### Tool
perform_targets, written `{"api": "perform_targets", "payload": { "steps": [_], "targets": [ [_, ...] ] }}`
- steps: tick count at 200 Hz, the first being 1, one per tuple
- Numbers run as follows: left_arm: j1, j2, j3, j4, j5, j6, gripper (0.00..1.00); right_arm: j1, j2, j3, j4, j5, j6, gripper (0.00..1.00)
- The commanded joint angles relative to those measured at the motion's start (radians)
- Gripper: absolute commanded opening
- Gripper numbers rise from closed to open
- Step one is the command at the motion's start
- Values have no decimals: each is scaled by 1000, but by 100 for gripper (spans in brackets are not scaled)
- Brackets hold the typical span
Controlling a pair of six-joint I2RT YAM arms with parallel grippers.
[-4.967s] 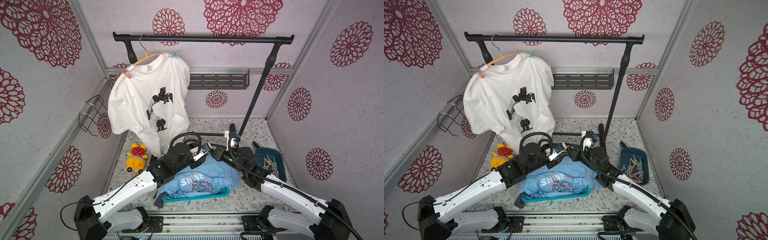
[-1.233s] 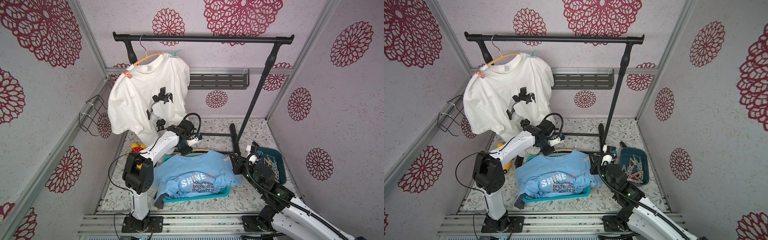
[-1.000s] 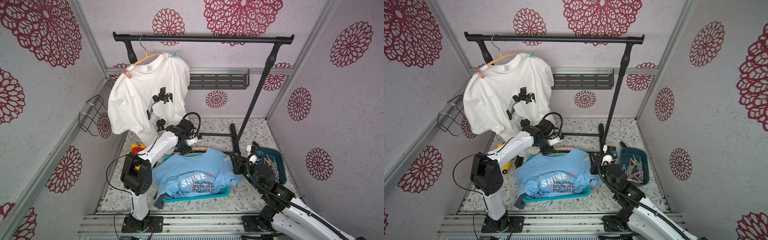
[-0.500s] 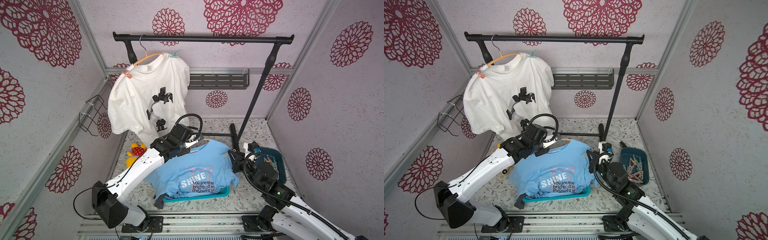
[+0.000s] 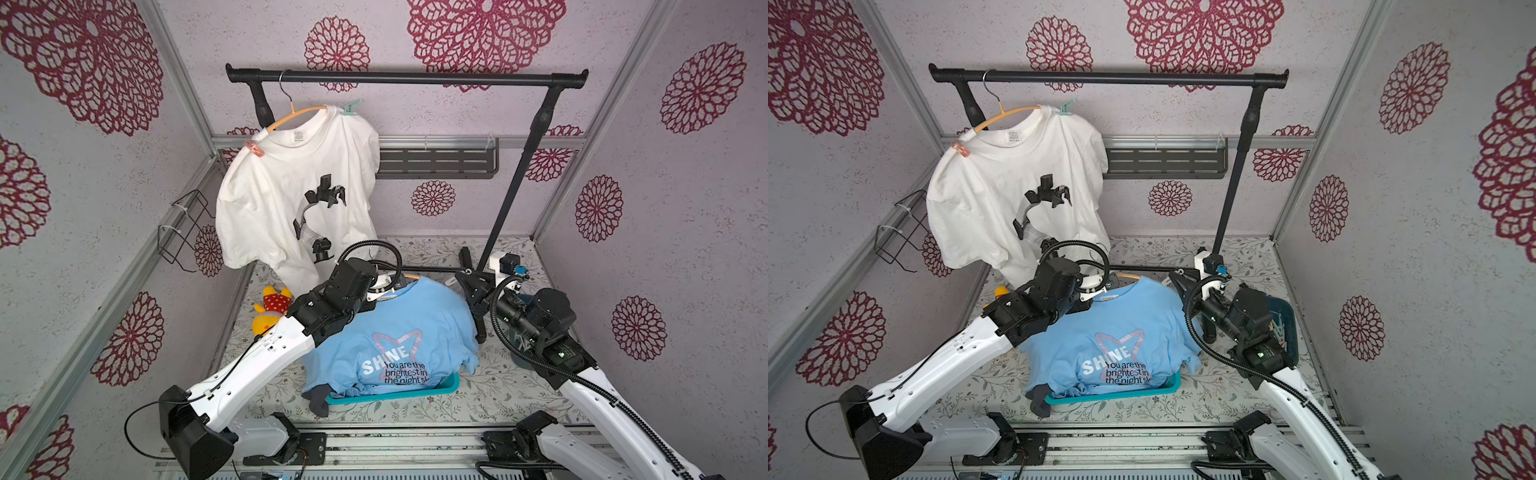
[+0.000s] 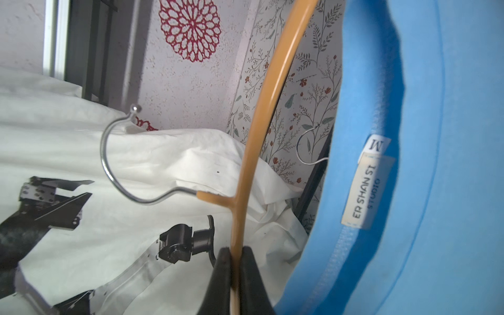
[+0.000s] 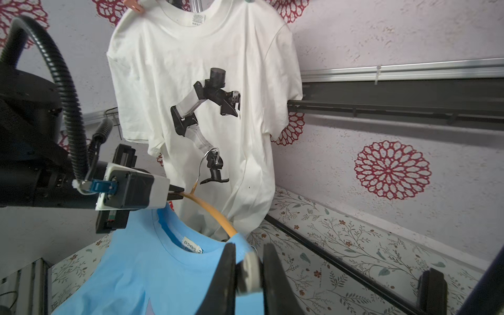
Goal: Use clothespins to secure the t-shirt on both sides of the hanger
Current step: Pick up the hanger from the basket.
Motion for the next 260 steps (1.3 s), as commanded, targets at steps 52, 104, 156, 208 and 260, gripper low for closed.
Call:
{"api": "perform_targets", "payload": {
  "steps": [52, 104, 156, 208, 260],
  "targets": [
    [-92, -129, -67, 152, 82, 82, 0, -78, -25, -12, 116, -388, -31, 0],
    [-106, -143, -84, 171, 22, 125, 0, -84, -61, 6, 31, -315, 7, 0],
    [-109, -169, -119, 225, 14, 157, 0, -92, -80, 12, -62, -275, -13, 0],
    [-112, -209, -130, 219, 40, 167, 0, -101, -84, 1, -73, -355, -46, 0],
    [-113, -241, -142, 233, 64, 165, 0, -106, -74, -22, -45, -451, -28, 0]
  ]
}}
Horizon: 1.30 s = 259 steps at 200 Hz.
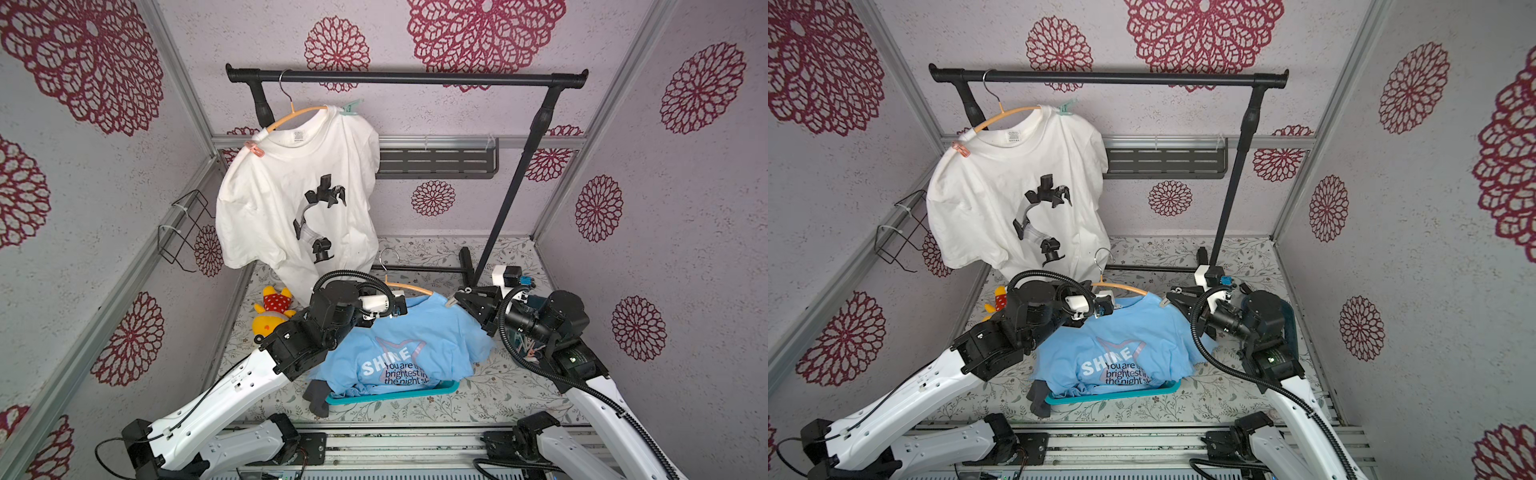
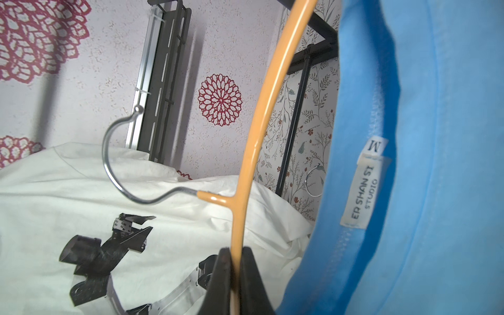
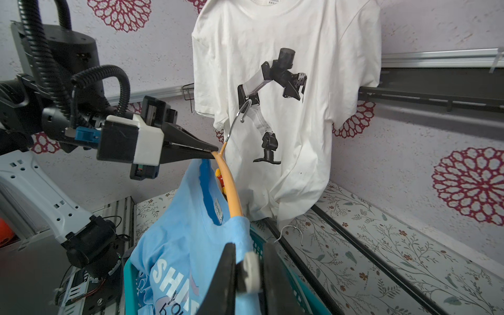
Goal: Use clothespins to secure the t-shirt on both sides of the hanger
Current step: Pick up the hanger from the basket, then clamp the T-shirt on the hanger.
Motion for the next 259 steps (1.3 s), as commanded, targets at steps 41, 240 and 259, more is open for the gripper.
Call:
{"api": "perform_targets", "payload": {
  "steps": [41, 240, 259],
  "targets": [
    [-8, -44, 3, 95, 41, -7, 0, -8, -7, -36, 80, -97, 33, 0],
    [31, 84, 130, -61, 23, -214, 0, 122, 42, -89, -82, 76, -173, 0],
    [38, 91, 140, -60, 17, -242, 0, 131, 47, -90, -94, 105, -194, 0]
  ]
}}
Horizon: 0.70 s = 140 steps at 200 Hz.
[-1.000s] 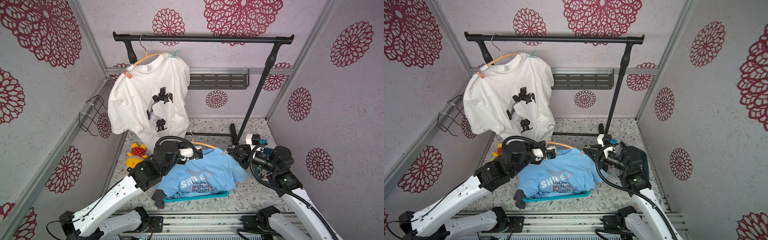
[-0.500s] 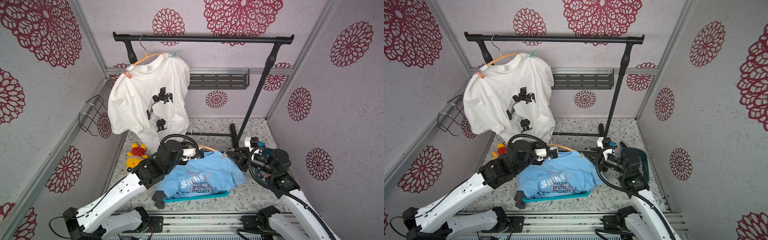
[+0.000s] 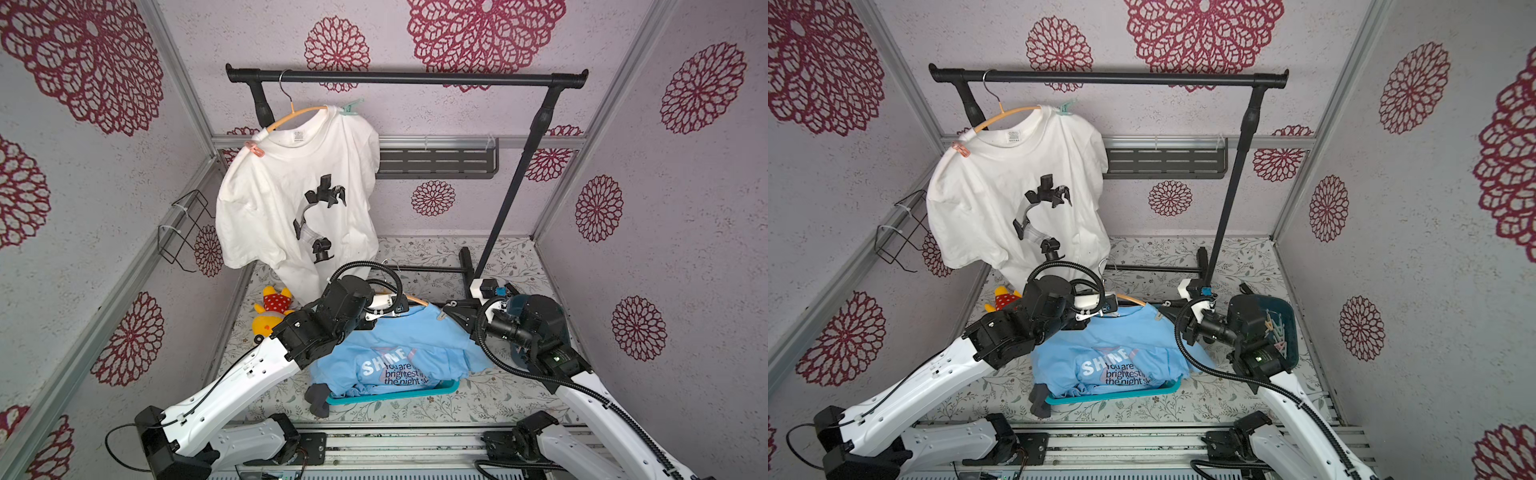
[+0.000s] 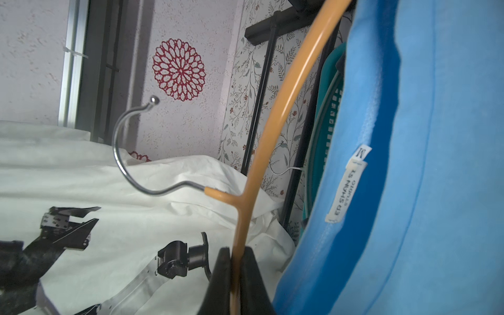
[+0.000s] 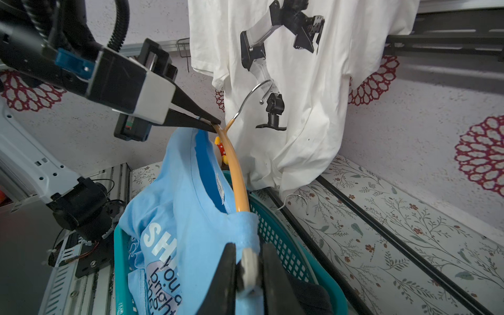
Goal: Use clothespins to secure the t-shirt on both sides of the hanger
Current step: Clamp the T-shirt on the hanger.
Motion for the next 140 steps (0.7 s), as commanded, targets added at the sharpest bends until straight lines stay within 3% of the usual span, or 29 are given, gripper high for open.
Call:
{"api": "perform_targets", "payload": {
  "steps": [1, 46, 100, 140],
  "targets": [
    [14, -4, 61, 139, 10, -106, 0, 31, 6, 5, -65, 10, -58, 0],
    [36, 7, 68, 155, -4, -137, 0, 42, -11, -11, -42, 49, -66, 0],
    [42, -3, 77, 160, 10, -174, 0, 42, -17, -95, 168, 76, 84, 0],
    [42, -47, 26, 227, 53, -130, 0, 42, -3, -88, 157, 101, 129, 0]
  ]
}}
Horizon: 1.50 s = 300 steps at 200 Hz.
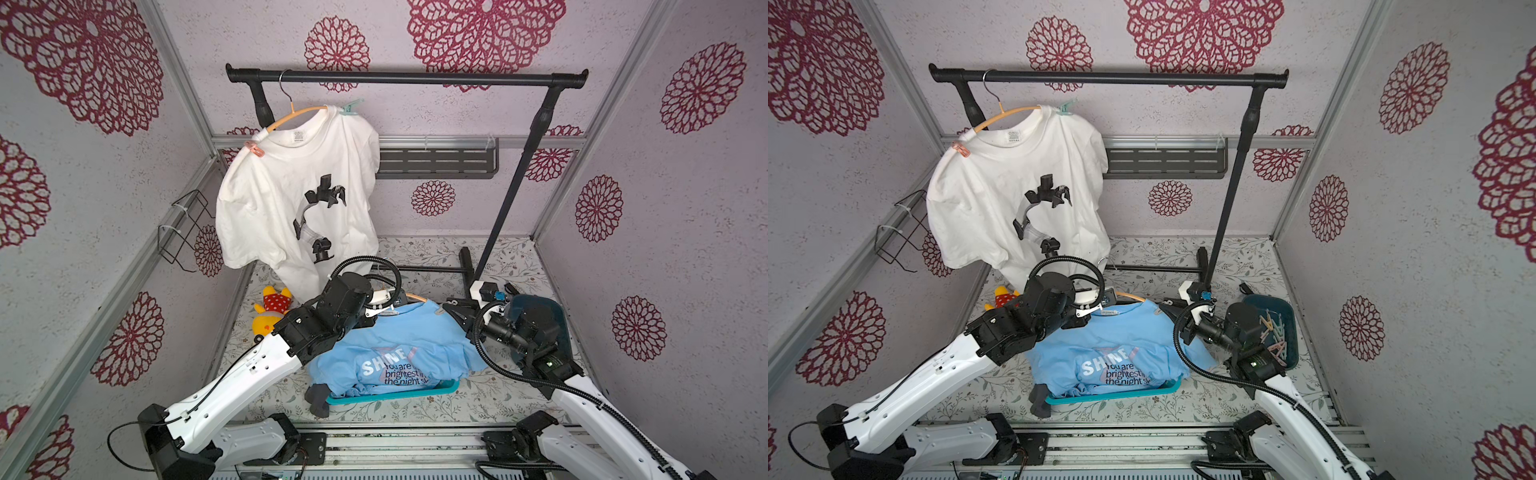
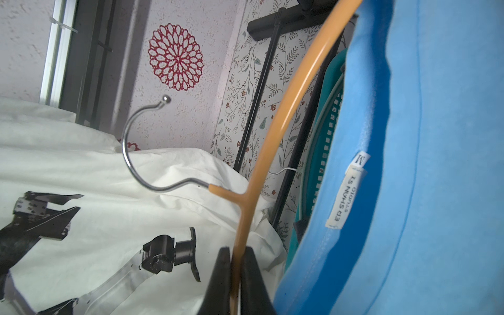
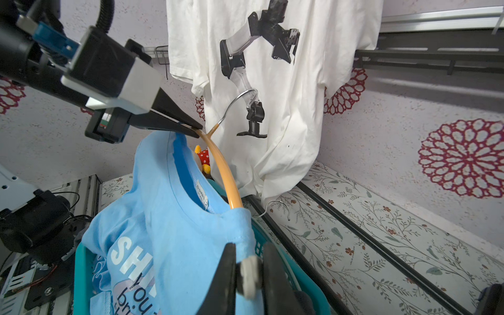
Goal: Use clothespins to secure the t-shirt on both sides of the hanger
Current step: Clamp the T-shirt on the hanger.
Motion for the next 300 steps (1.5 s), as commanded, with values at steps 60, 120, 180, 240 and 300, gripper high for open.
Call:
{"api": "perform_targets", "payload": {
  "steps": [60, 120, 180, 240, 300],
  "targets": [
    [12, -102, -35, 276, 68, -16, 0, 32, 4, 0, -22, -7, 70, 0],
    [5, -62, -41, 236, 34, 28, 0, 41, -25, 50, -94, 33, 1, 5],
    [3, -26, -40, 210, 1, 51, 0, 43, -44, 89, -136, 45, -24, 26],
    [0, -7, -46, 193, -14, 68, 0, 44, -48, 113, -153, 58, -27, 49],
    [-1, 29, -20, 145, -29, 55, 0, 46, -101, 93, -168, 54, -21, 72]
  ]
}}
